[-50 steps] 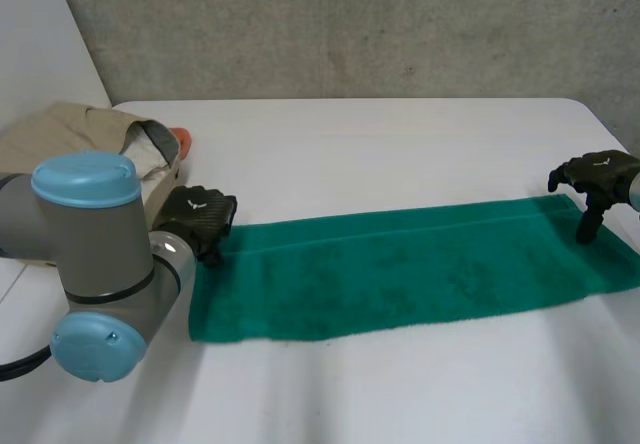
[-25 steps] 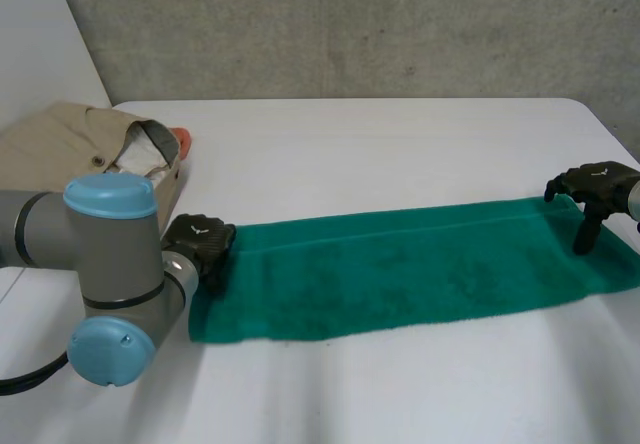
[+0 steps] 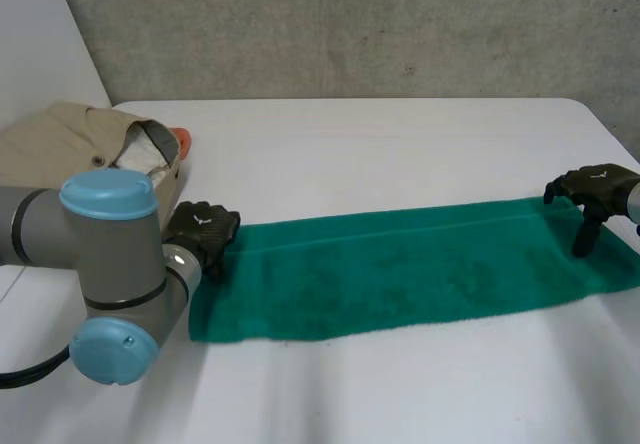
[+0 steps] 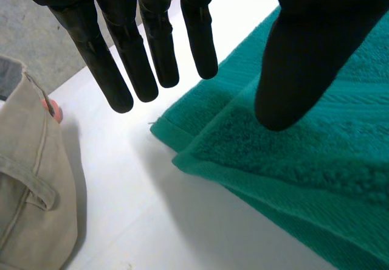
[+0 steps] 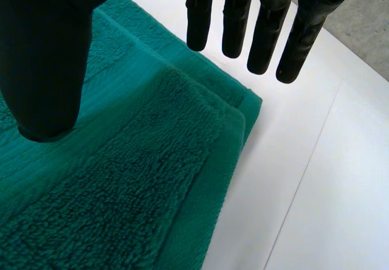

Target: Fold the laundry.

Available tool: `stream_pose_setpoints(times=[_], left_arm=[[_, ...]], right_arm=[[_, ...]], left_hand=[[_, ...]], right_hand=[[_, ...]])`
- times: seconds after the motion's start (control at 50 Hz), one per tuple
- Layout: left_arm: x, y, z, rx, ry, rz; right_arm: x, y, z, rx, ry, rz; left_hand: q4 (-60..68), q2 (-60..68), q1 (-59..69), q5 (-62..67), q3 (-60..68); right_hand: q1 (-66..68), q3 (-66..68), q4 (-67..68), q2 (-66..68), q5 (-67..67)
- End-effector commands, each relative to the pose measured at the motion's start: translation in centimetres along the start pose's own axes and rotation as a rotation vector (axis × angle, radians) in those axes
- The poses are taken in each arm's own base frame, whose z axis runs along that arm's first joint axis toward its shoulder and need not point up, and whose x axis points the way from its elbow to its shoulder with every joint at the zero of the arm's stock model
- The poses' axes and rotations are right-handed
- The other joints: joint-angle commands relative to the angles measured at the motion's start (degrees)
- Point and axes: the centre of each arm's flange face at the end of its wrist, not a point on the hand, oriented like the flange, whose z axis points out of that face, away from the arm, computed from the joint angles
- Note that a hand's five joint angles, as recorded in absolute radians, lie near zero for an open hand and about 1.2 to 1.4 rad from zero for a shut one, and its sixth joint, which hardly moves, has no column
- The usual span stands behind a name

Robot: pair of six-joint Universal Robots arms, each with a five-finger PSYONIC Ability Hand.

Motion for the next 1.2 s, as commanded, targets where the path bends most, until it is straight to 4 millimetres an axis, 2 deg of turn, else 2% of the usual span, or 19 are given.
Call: stream_pose_setpoints(times=[0.02,0.24,0.28,0.32,0.34,0.5,0.62,0.64,0.66,0.68,0.98,1.2], left_arm=[[0.2,0.8,0.1,-0.027,0.006,0.001],[0.2,1.4,0.6,-0.042,0.007,-0.001],[0.2,1.3,0.7,-0.040,0.007,0.001],[0.1,1.2,0.7,-0.036,0.005,0.000],[0.1,1.2,0.8,-0.029,0.003,-0.001],[0.1,0.2,0.5,0.005,0.001,-0.001],[0.0,0.2,0.5,0.005,0.000,-0.004],[0.1,0.4,0.5,-0.002,0.004,-0.001],[0.1,0.4,0.4,-0.004,0.004,0.001],[0.1,0.5,0.4,-0.006,0.000,0.001],[0.2,1.6,1.0,-0.046,0.004,-0.001],[0.2,1.5,1.2,-0.036,0.009,-0.002]], right_arm=[[-0.2,0.2,-0.1,-0.005,-0.006,0.003],[-0.4,0.5,0.0,-0.009,-0.008,0.005],[-0.3,0.5,0.0,-0.007,-0.005,0.004],[-0.3,0.5,0.0,-0.007,-0.005,0.004],[-0.3,0.5,0.0,-0.007,-0.005,0.004],[-0.3,0.4,0.0,-0.007,-0.006,0.003],[-0.4,0.3,-0.1,-0.005,-0.006,0.002],[-0.3,0.3,-0.1,-0.006,-0.005,0.003],[-0.3,0.3,-0.2,-0.005,-0.004,0.002],[-0.3,0.3,-0.2,-0.004,-0.003,0.002],[-0.7,0.7,-0.2,-0.015,-0.016,0.009],[-0.6,0.8,-0.1,-0.014,-0.011,0.008]], left_hand=[[3.14,2.96,3.72,-7.61,2.79],[8.50,8.33,9.09,-2.25,8.16],[22.75,22.58,23.34,12.00,22.41],[44.73,44.56,45.32,33.98,44.39],[45.83,45.66,46.42,35.08,45.49],[45.84,45.67,46.43,35.09,45.50],[45.84,45.67,46.43,35.09,45.50],[11.06,10.88,11.64,0.31,10.71],[-0.95,-1.12,-0.36,-11.70,-1.29],[-1.90,-2.07,-1.31,-12.65,-2.24],[0.78,0.61,1.37,-9.97,0.44],[18.78,18.60,19.36,8.03,18.43]], right_hand=[[0.87,-1.88,-1.07,-3.73,-0.53],[0.87,-1.88,-1.07,-3.73,-0.53],[0.87,-1.88,-1.07,-3.73,-0.53],[0.87,-1.88,-1.07,-3.73,-0.53],[0.87,-1.88,-1.07,-3.73,-0.53],[0.87,-1.88,-1.07,-3.73,-0.53],[0.87,-1.88,-1.07,-3.73,-0.53],[0.87,-1.88,-1.07,-3.73,-0.53],[0.87,-1.88,-1.07,-3.73,-0.53],[0.87,-1.88,-1.07,-3.73,-0.53],[0.87,-1.88,-1.07,-3.73,-0.53],[0.87,-1.88,-1.07,-3.73,-0.53]])
